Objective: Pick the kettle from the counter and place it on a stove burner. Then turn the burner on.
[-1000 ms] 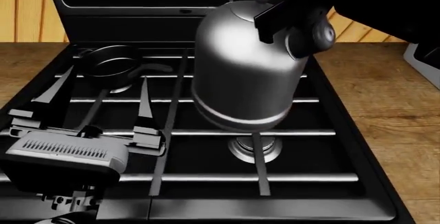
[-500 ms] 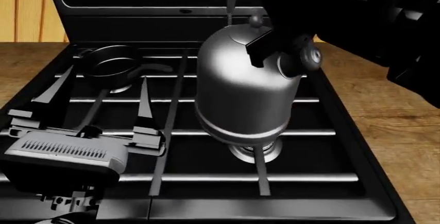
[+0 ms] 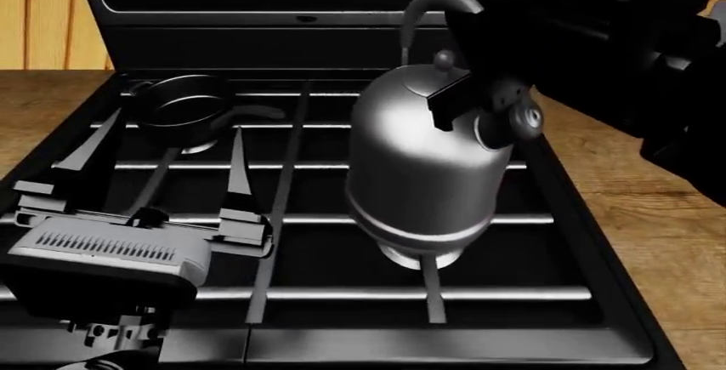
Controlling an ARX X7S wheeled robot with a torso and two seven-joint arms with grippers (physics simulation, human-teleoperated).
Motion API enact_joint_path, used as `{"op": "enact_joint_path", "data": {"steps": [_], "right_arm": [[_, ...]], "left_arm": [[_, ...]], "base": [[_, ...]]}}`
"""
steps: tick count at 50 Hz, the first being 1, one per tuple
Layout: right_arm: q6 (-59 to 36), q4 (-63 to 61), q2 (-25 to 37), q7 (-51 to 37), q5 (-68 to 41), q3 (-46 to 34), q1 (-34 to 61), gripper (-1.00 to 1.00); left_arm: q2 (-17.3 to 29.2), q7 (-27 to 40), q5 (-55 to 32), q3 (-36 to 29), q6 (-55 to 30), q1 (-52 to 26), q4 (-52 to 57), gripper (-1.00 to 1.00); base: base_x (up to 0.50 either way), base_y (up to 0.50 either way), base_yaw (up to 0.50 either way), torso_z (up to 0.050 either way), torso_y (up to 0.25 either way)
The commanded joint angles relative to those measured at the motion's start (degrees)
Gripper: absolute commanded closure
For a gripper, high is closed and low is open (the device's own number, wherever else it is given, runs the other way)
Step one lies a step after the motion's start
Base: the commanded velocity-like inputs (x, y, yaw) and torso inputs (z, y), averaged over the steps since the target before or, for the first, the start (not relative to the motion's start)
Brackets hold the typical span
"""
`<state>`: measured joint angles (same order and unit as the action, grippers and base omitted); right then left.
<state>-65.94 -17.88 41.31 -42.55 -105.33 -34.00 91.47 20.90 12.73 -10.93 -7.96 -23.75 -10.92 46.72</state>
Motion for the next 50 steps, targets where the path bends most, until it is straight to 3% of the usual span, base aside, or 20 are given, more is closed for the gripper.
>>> {"op": "enact_joint_path", "data": {"steps": [1, 50], "right_arm": [[0.98, -0.28, 1.45, 0.05, 4.85, 1.79, -2.26, 1.00], [3.92, -1.49, 0.25, 4.67, 11.51, -1.50, -10.32, 1.00]], "left_arm": [[0.20, 0.28, -0.06, -0.23, -0.11, -0.09, 0.11, -1.00], [1.05, 1.30, -0.92, -0.19, 0.24, -0.12, 0.08, -1.00]], "base": [[0.00, 0.00, 0.00, 0.000, 0.000], [0.00, 0.00, 0.00, 0.001, 0.002]]}}
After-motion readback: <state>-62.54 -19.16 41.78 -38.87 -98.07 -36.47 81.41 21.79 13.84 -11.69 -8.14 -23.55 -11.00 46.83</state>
